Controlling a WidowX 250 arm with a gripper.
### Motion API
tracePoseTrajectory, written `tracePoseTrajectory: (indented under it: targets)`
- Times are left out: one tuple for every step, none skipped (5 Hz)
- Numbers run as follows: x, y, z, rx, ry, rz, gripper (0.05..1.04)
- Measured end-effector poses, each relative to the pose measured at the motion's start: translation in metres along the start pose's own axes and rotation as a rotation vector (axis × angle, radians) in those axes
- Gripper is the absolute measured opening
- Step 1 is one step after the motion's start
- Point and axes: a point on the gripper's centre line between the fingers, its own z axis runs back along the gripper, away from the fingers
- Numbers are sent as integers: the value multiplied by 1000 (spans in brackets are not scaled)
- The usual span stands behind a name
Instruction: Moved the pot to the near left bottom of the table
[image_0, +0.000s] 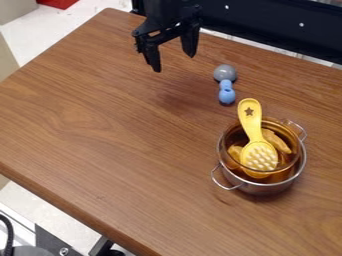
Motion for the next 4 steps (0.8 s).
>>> tracePoseTrajectory:
  targets:
    - [-5, 5, -13, 30, 32, -8, 999]
    - [-13, 0, -14, 4, 68, -204, 999]
    - [-23, 5, -17, -8, 109, -344, 999]
    - [-34, 3, 2, -45, 121, -554, 999]
